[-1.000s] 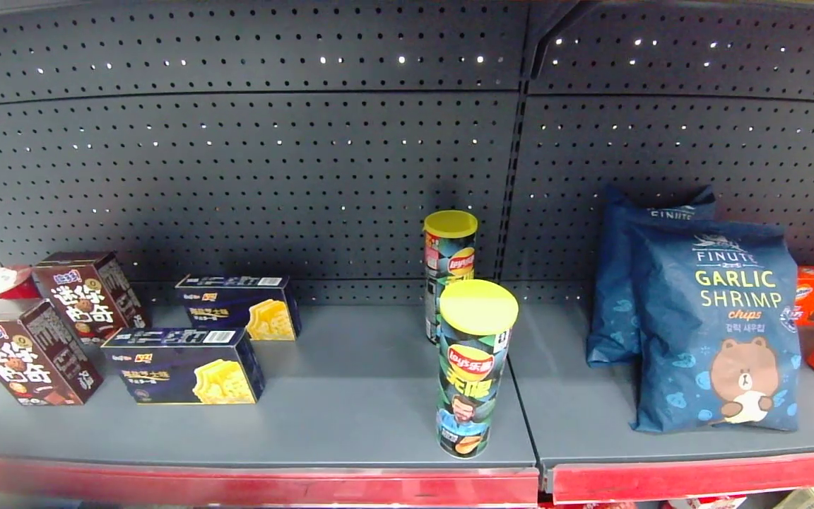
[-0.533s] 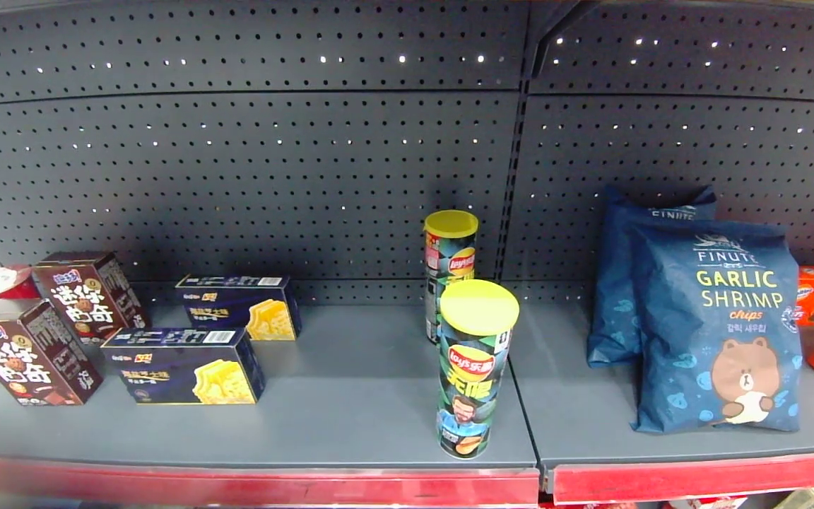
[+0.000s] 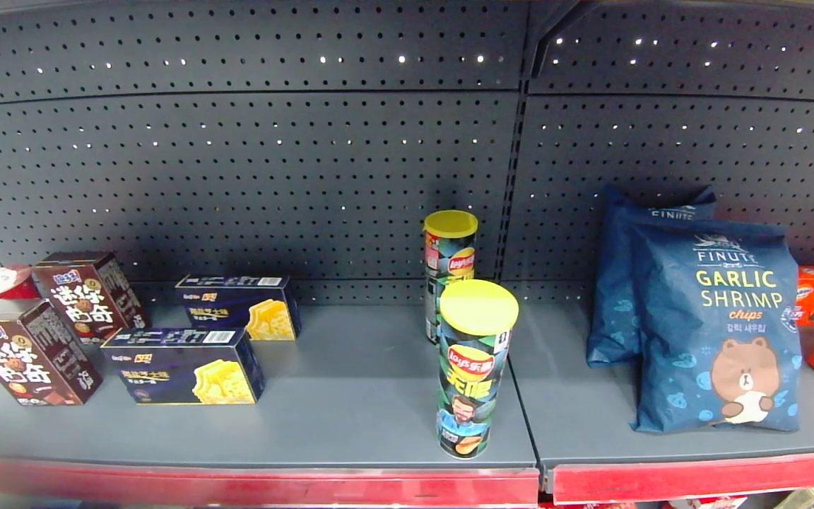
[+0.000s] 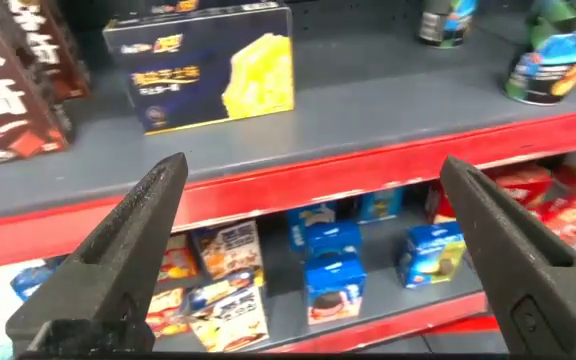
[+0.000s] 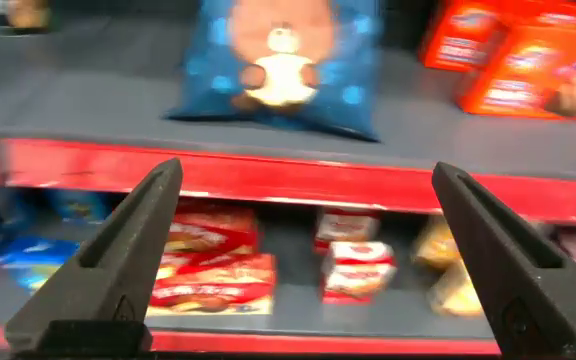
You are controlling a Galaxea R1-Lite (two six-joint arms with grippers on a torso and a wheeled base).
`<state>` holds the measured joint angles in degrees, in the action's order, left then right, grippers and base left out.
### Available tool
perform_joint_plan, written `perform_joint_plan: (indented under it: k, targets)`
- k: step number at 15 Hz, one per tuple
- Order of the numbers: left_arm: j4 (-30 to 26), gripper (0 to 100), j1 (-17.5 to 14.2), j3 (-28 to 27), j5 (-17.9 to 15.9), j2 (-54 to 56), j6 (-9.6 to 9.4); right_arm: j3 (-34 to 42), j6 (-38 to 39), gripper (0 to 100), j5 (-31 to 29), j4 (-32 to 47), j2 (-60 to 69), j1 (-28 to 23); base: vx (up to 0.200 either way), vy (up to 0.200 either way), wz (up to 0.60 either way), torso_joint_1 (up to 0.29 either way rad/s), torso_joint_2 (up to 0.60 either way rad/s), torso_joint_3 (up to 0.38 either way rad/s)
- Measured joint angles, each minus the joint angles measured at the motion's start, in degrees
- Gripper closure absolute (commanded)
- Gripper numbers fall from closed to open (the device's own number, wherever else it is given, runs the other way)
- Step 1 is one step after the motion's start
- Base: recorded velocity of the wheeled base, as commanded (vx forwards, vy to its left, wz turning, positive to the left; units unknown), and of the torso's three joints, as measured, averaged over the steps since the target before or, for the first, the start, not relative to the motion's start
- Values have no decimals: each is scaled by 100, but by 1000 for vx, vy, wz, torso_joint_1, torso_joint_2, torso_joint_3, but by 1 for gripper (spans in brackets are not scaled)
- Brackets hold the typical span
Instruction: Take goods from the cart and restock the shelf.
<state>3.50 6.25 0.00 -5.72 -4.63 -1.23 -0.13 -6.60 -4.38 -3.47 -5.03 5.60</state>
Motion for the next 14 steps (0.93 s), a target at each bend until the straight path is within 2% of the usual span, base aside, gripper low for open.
perform_joint_plan:
  k: [2,7,11,14]
  targets:
    - [0,0,-2,0,244,0,15,-2,-29,0,193,0,2,-6,0,0,0,0,0,0]
    - [5,0,-2,0,332,-2,23,-2,85,0,208,4,0,-11,0,0,0,0,0,0]
    - [0,0,0,0,310,-2,158,-5,13,0,224,2,0,-6,0,0,0,0,0,0]
    - [0,0,7,0,288,-5,379,-5,68,0,204,0,-2,-6,0,0,0,0,0,0]
